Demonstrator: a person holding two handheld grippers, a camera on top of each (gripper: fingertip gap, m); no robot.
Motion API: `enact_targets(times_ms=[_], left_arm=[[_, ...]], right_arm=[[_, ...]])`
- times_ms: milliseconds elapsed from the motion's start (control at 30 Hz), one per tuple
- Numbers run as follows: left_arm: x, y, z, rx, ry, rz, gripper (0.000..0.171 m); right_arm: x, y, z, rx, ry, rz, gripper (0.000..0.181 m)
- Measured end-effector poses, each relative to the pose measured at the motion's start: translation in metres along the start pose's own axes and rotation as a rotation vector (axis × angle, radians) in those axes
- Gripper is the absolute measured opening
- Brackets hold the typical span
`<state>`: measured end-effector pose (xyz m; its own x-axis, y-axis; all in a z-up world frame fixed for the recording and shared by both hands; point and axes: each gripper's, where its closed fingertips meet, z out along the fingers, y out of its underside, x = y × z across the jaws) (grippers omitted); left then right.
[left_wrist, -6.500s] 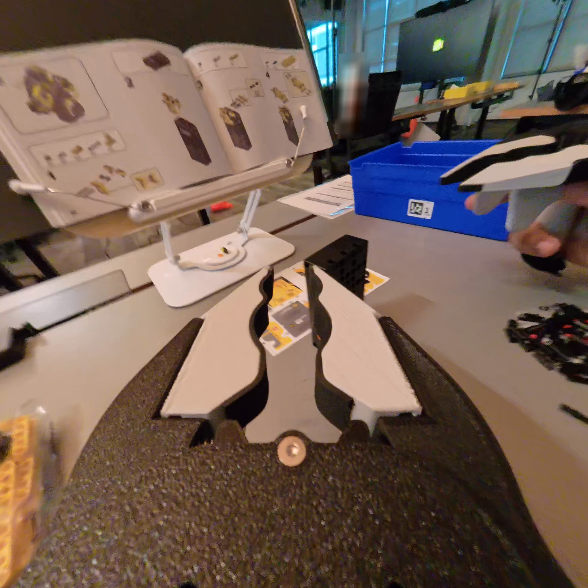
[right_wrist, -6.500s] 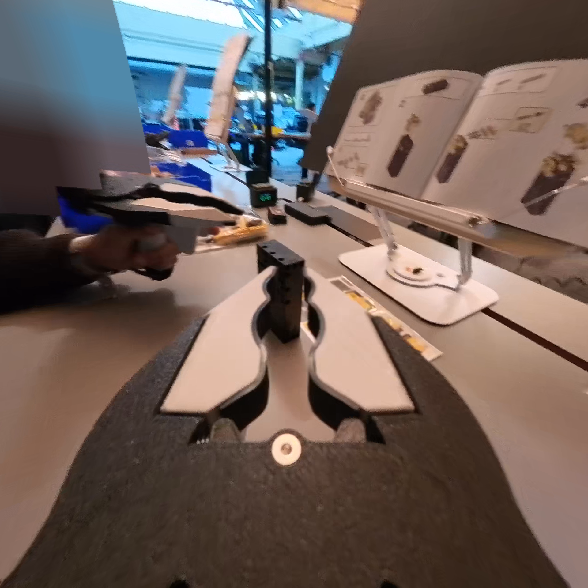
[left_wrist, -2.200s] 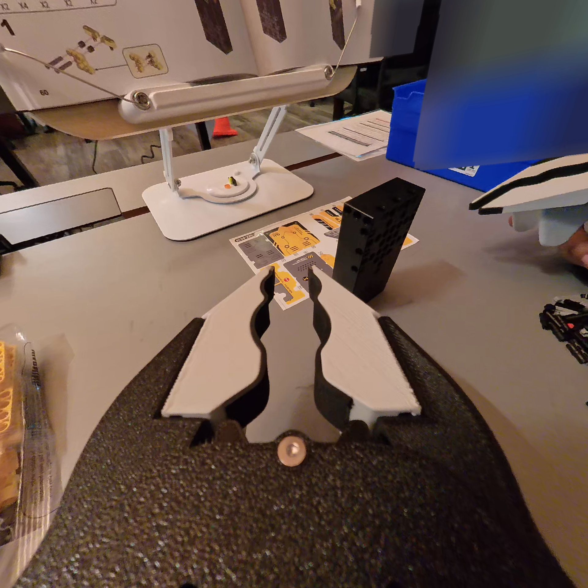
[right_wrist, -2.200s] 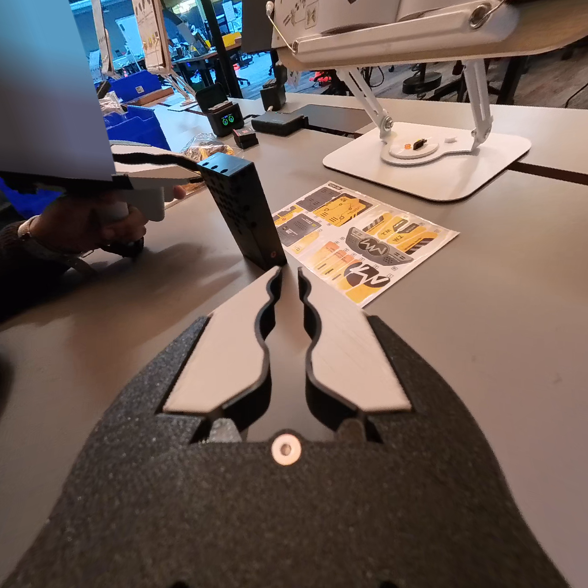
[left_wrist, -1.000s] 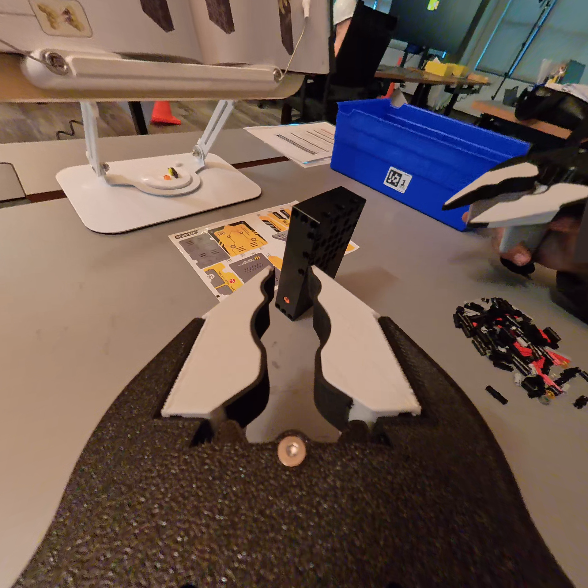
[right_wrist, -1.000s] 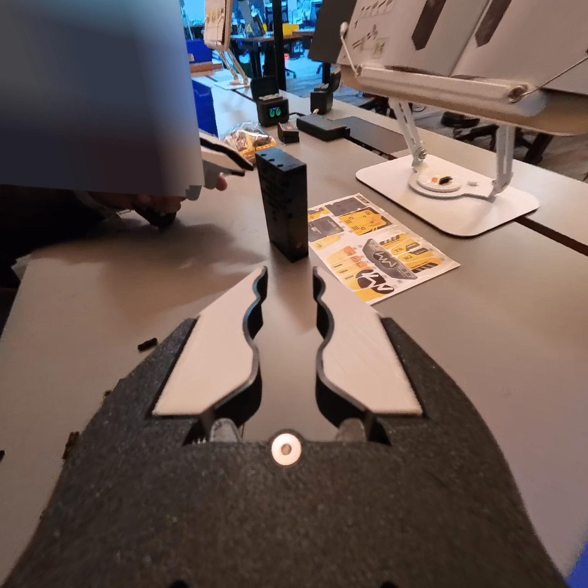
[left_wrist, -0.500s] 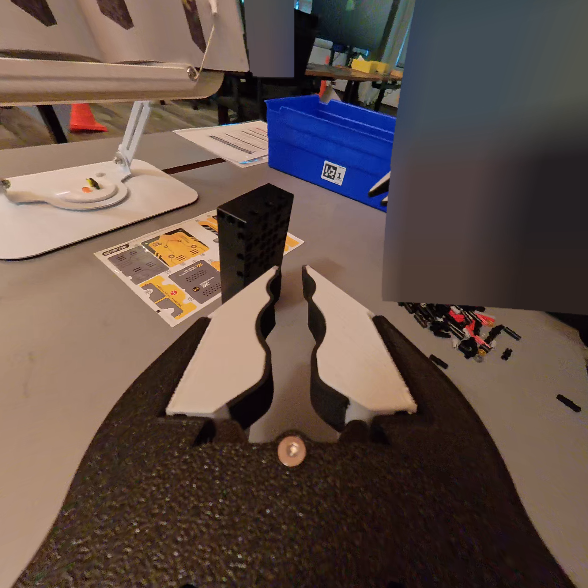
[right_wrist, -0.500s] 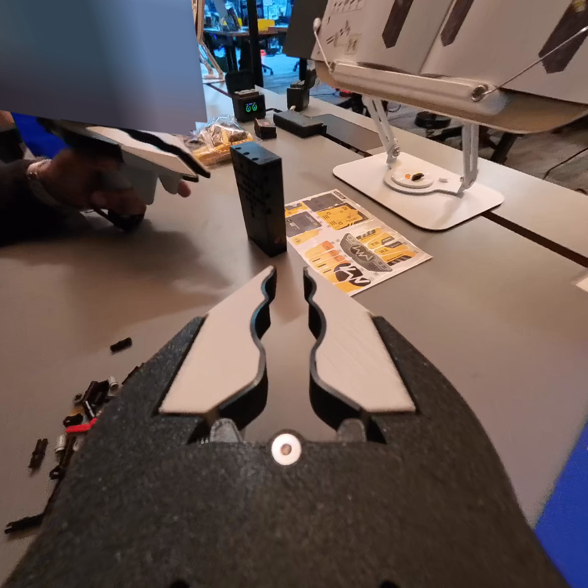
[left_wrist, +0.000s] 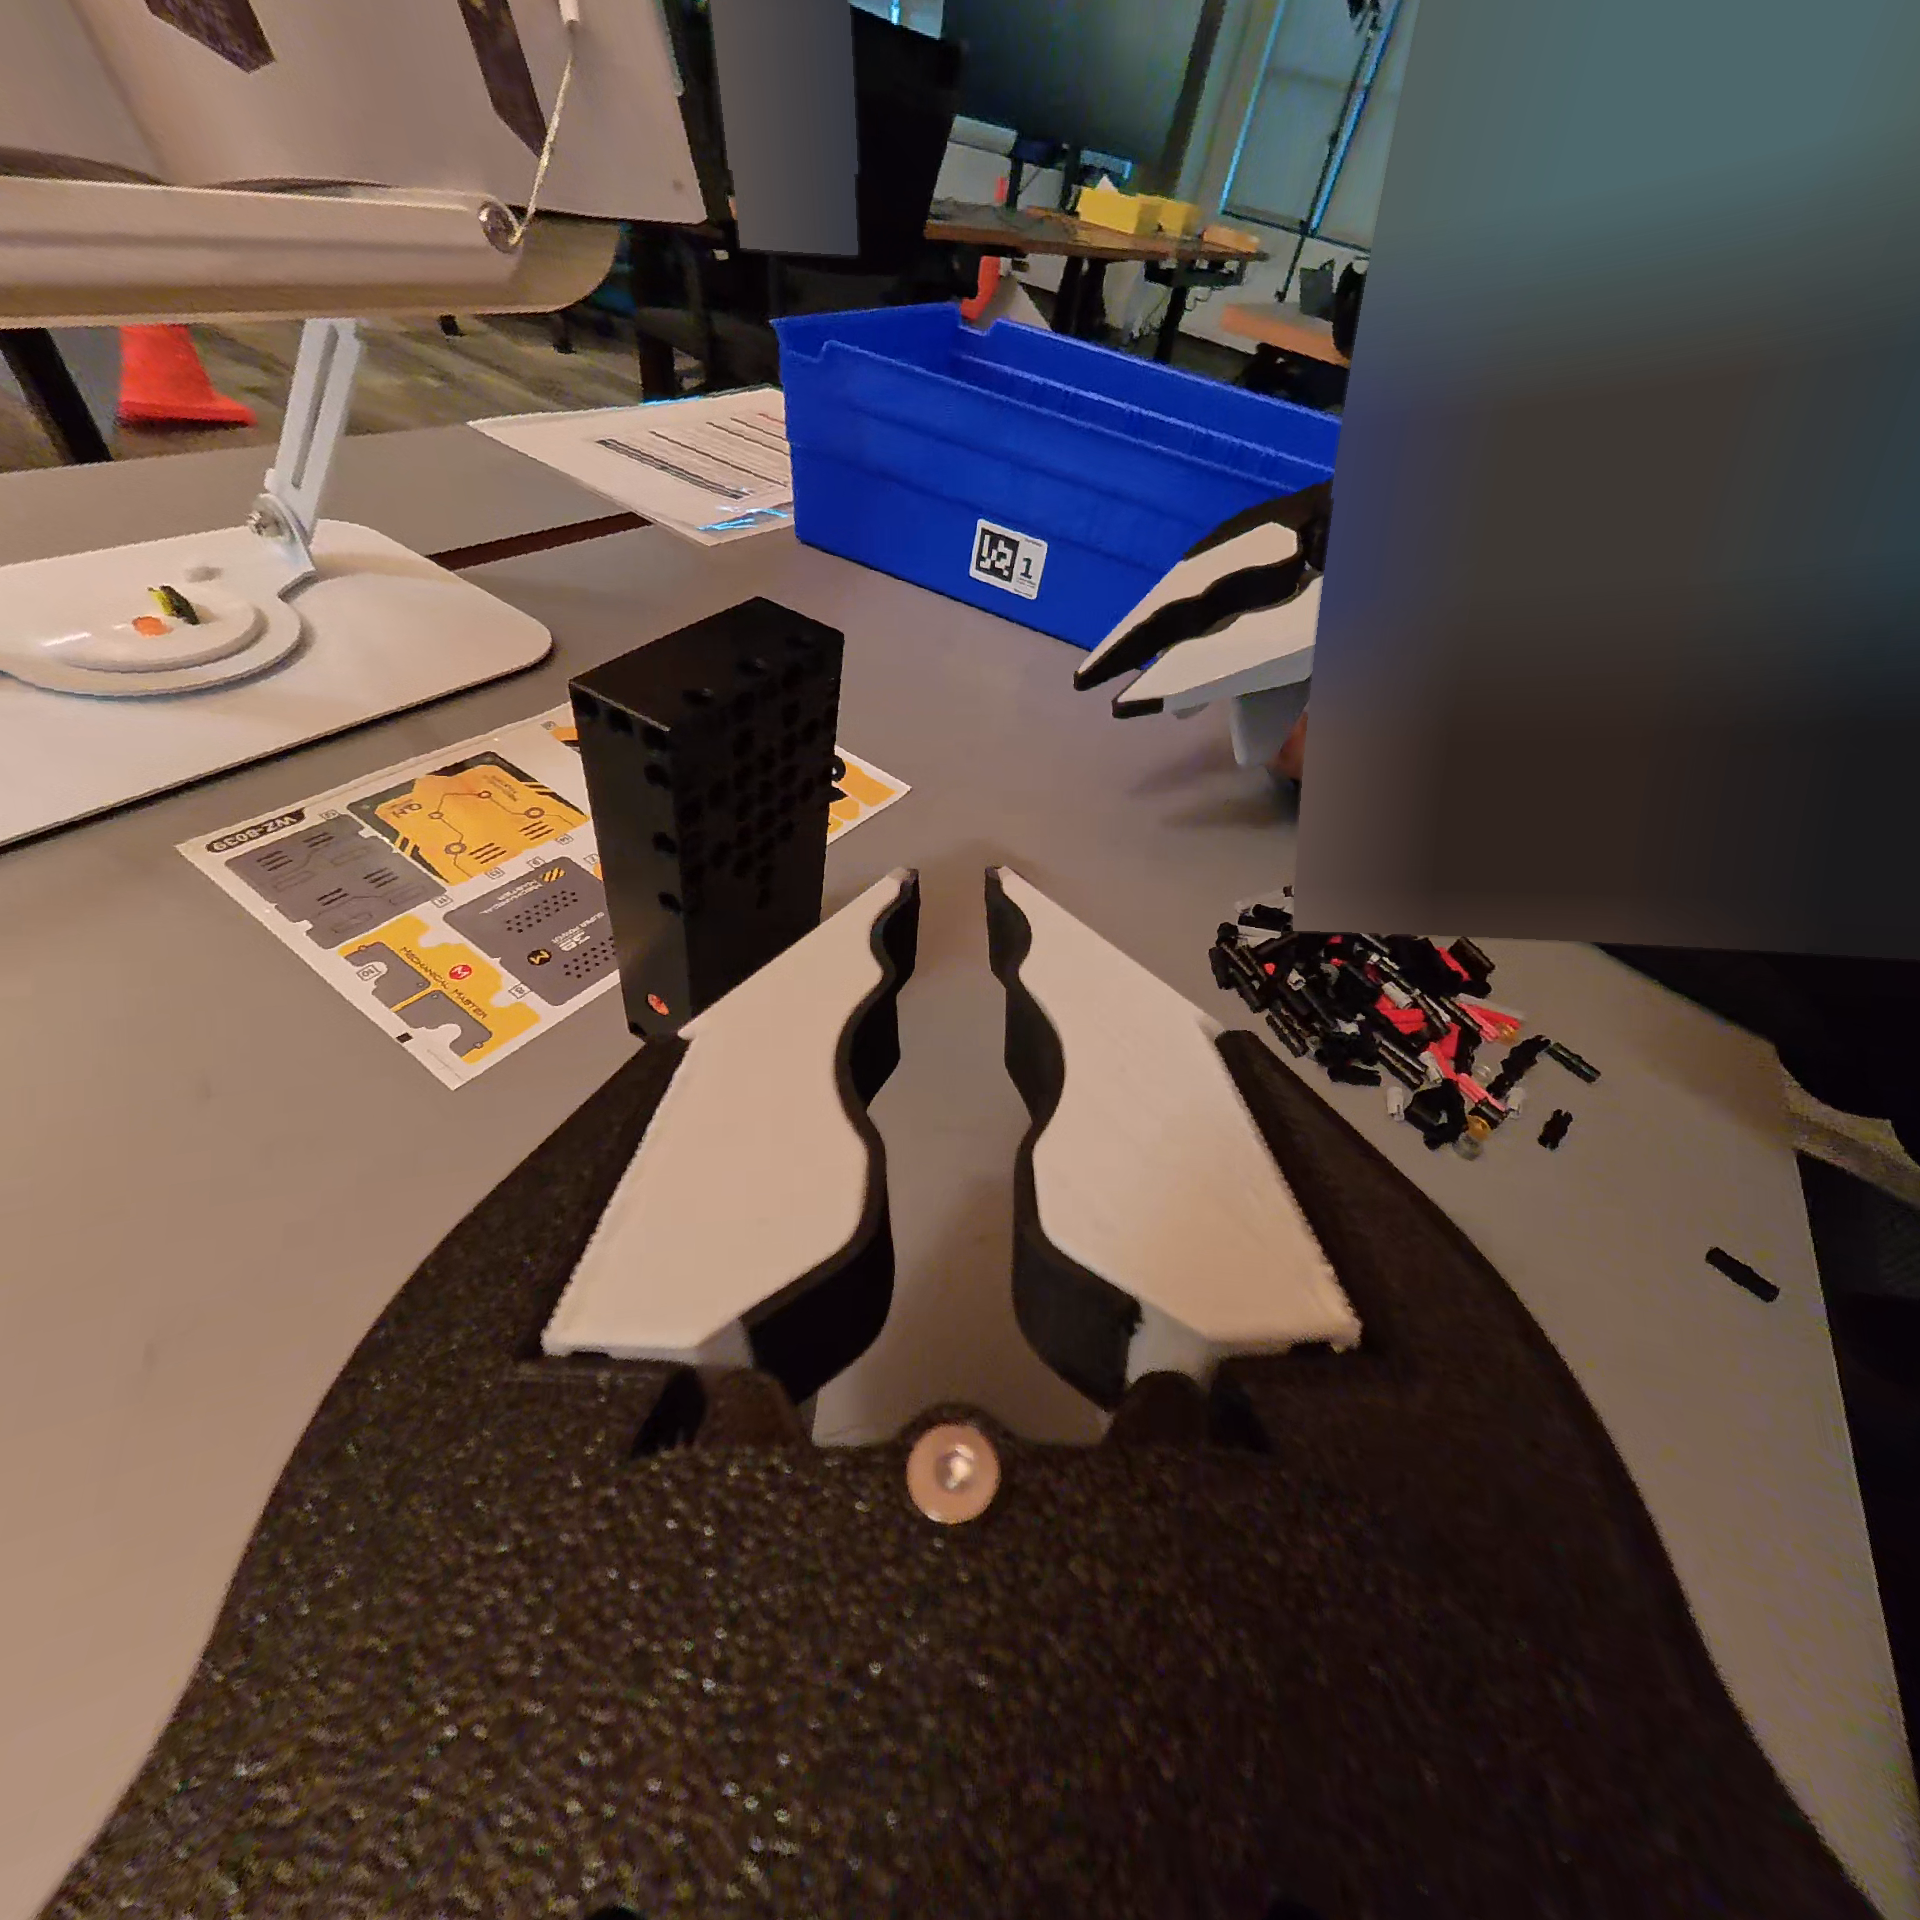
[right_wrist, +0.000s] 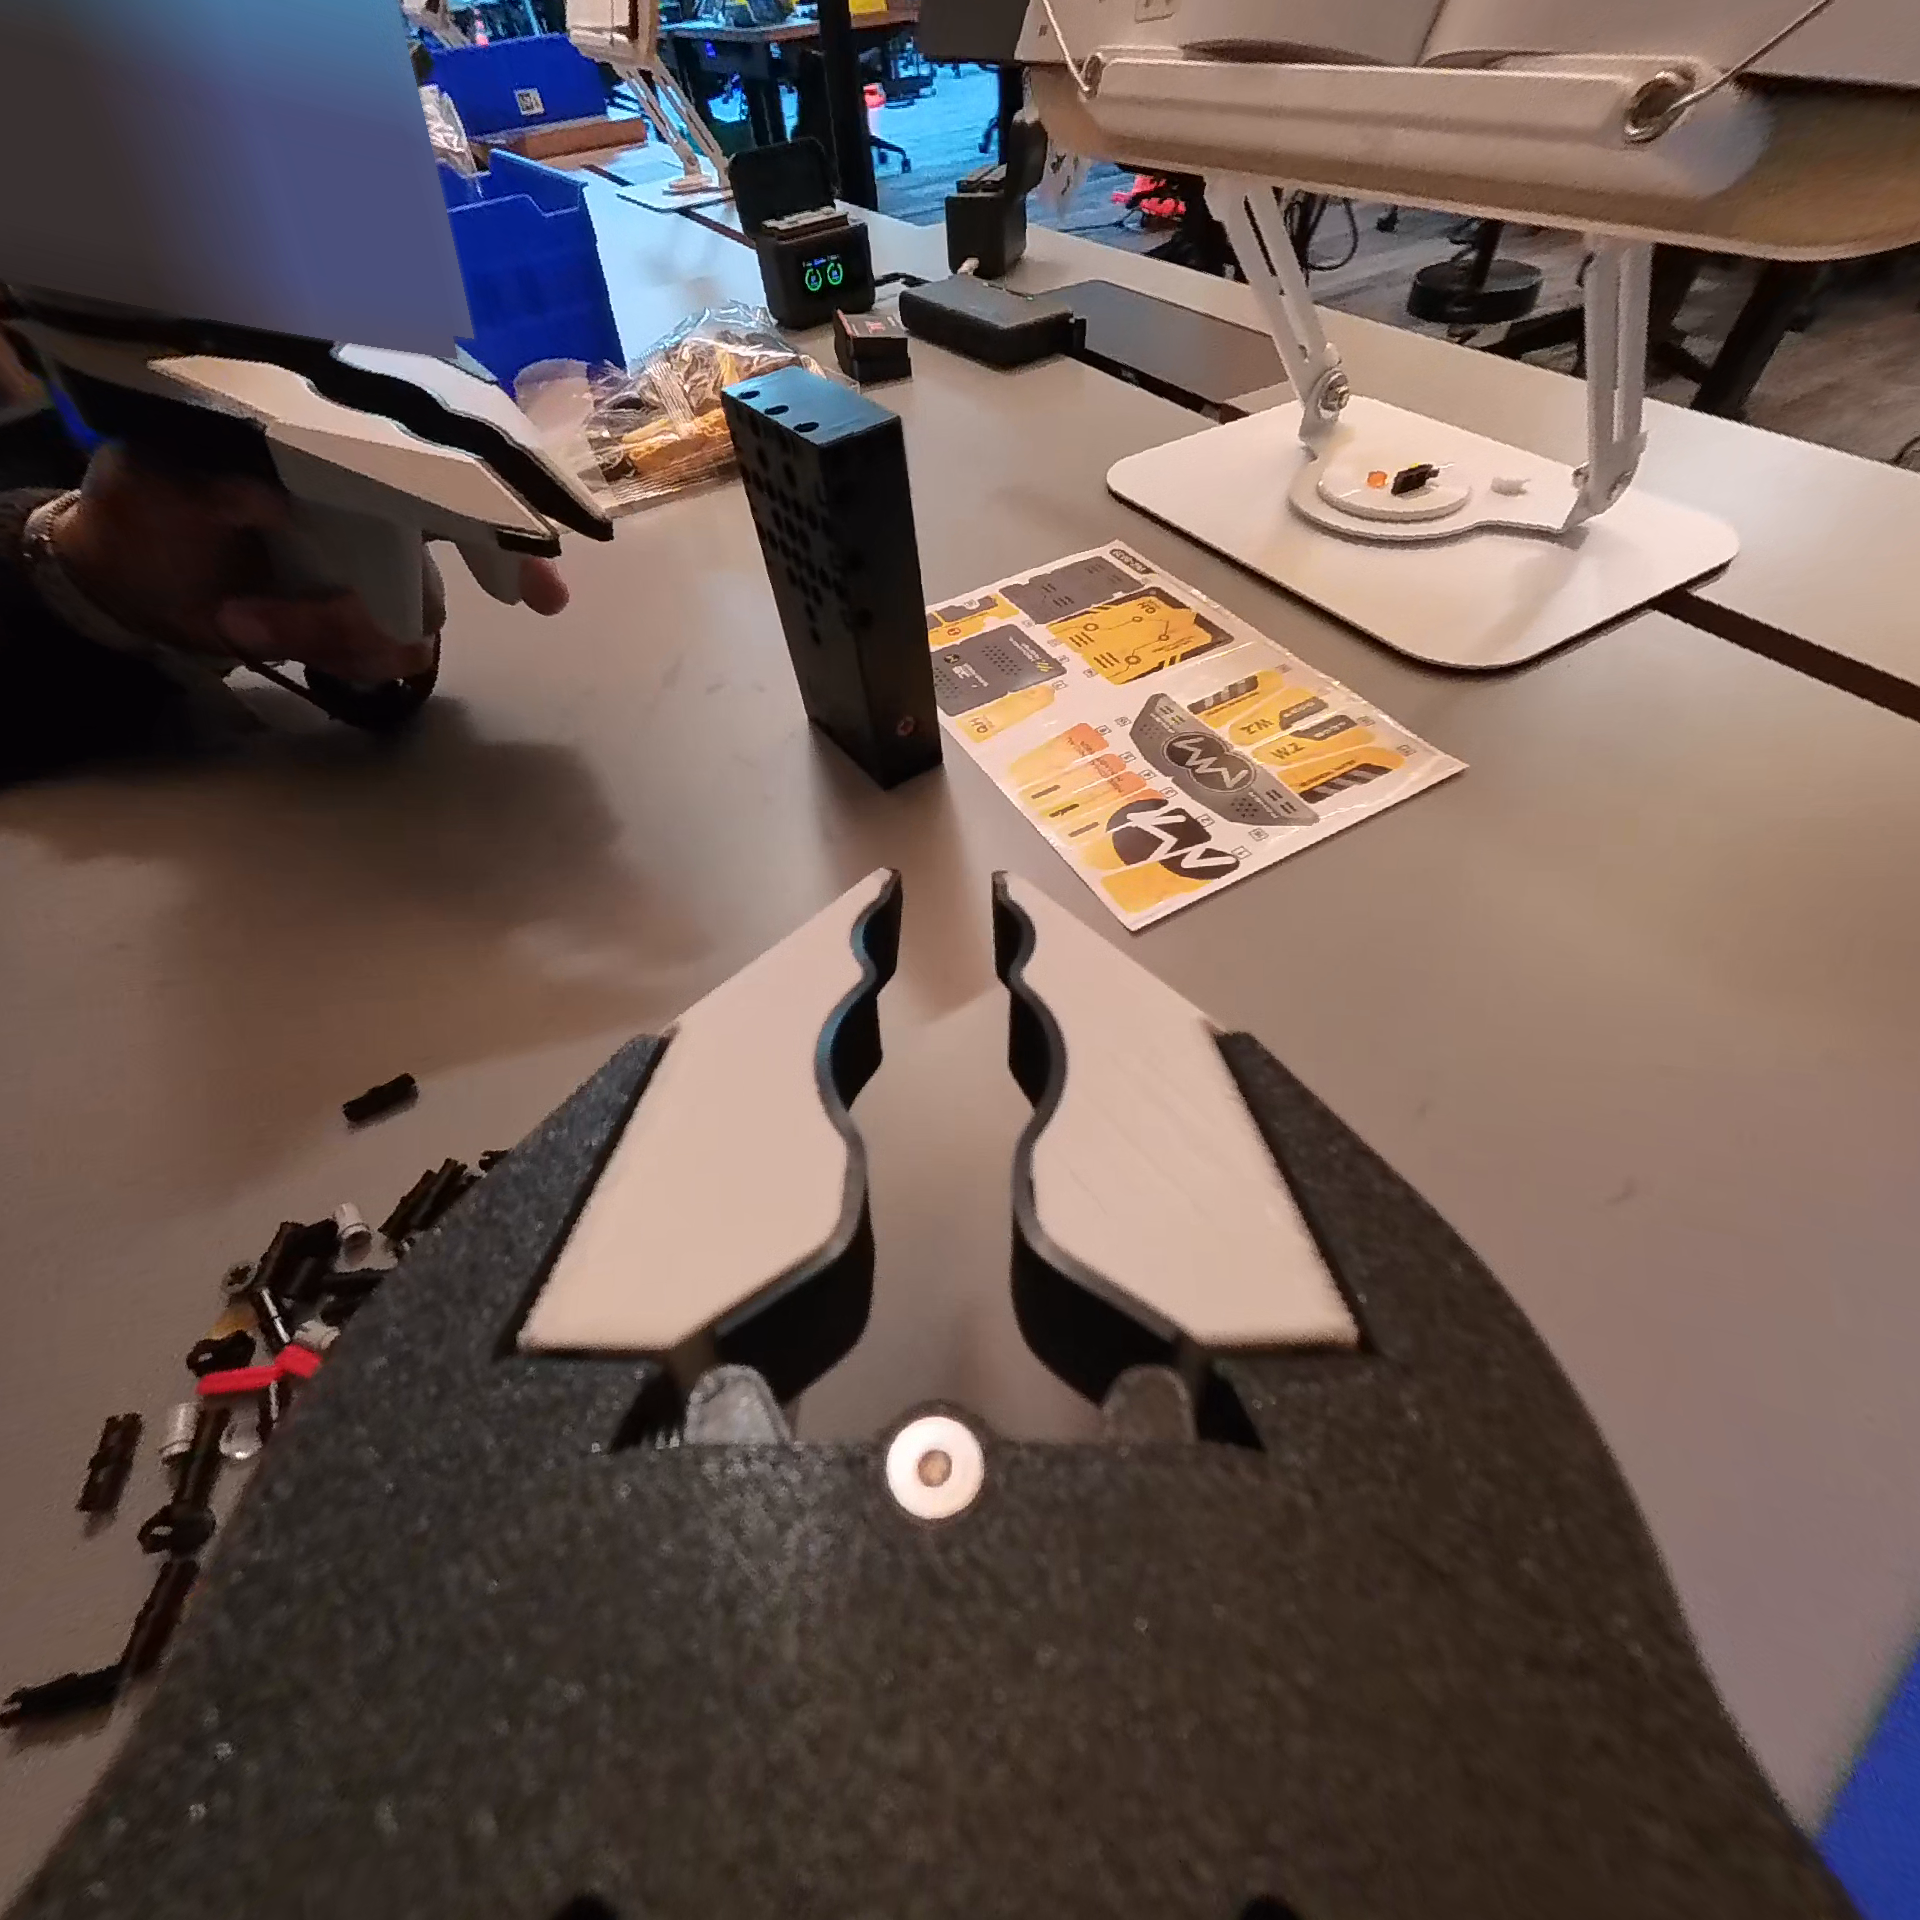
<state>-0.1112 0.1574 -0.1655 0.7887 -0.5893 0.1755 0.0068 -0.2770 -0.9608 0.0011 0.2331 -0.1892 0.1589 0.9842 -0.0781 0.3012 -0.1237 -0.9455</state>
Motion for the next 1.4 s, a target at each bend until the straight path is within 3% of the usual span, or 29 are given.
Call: enact_targets(times_ms=[1400], left_arm=[[-0.005,0.001,0.001,0.001,-0.023,-0.032,0.012]], right_arm=[[0.013,0.0,-0.001,0.012,0.035,0.068,0.02]])
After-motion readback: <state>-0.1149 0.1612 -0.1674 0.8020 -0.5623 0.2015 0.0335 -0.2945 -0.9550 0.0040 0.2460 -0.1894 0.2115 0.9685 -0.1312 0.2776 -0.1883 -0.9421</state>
